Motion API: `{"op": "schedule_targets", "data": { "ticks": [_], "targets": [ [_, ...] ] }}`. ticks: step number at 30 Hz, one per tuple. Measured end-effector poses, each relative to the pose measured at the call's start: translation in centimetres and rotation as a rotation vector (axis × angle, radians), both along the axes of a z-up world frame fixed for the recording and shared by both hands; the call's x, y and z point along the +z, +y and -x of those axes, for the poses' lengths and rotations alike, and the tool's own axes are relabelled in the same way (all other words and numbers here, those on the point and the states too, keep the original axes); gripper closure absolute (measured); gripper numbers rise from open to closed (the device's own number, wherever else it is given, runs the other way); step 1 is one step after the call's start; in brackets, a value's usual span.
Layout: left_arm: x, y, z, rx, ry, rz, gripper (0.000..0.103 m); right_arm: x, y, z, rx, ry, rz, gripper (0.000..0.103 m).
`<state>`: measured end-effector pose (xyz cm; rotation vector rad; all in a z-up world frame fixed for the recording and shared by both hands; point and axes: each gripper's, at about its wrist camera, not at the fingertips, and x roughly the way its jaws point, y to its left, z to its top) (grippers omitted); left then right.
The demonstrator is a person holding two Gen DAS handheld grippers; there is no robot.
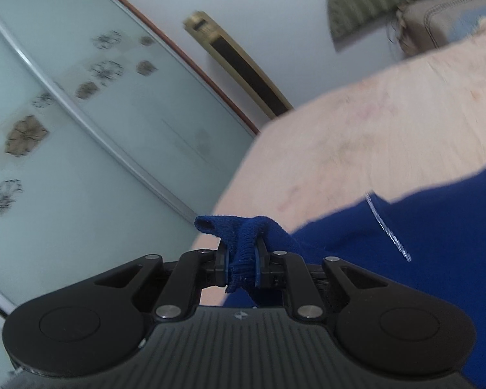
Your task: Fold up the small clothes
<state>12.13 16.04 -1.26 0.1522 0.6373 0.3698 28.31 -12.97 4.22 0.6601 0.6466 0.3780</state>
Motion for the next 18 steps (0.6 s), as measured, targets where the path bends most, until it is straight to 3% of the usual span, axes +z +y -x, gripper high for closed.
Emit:
{"op": "schedule_targets", "data": {
  "ticks": [2, 4, 7, 9, 12, 14, 18],
  "targets": [
    [-0.3, 0.5, 0.1, 0.01, 0.013, 0.002, 0.021, -1.9, 0.2, -0.6, 0.002, 0.06, 0.008, 0.075],
    [-0.7, 1.6, 0.0, 0.034, 0.04, 0.052, 0.021, -3.6, 0.4, -0.8, 0.007, 0.11, 0.025, 0.067],
    [-1.6, 3.7, -0.2, 0.102, 0.077, 0.134, 0.021, -5.6, 0.8, -0.8, 0.004, 0.179, 0.072, 0.038],
    [-2.1, 5.1, -0.1, 0.148, 0.09, 0.169, 0.021, -6.0, 0.9, -0.6, 0.018, 0.199, 0.061, 0.035],
    [-2.7, 7.0, 0.2, 0.203, 0.101, 0.209, 0.021, -5.6, 0.7, 0.1, 0.085, 0.147, -0.018, 0.032],
    [-3.0, 8.4, 0.1, 0.237, 0.112, 0.275, 0.021, -5.0, 0.5, 0.6, 0.12, 0.101, -0.063, 0.024],
    [-3.5, 10.8, 0.3, 0.278, 0.082, 0.45, 0.018, -4.3, 0.6, 1.3, 0.031, 0.118, 0.095, 0.022]
  ]
}}
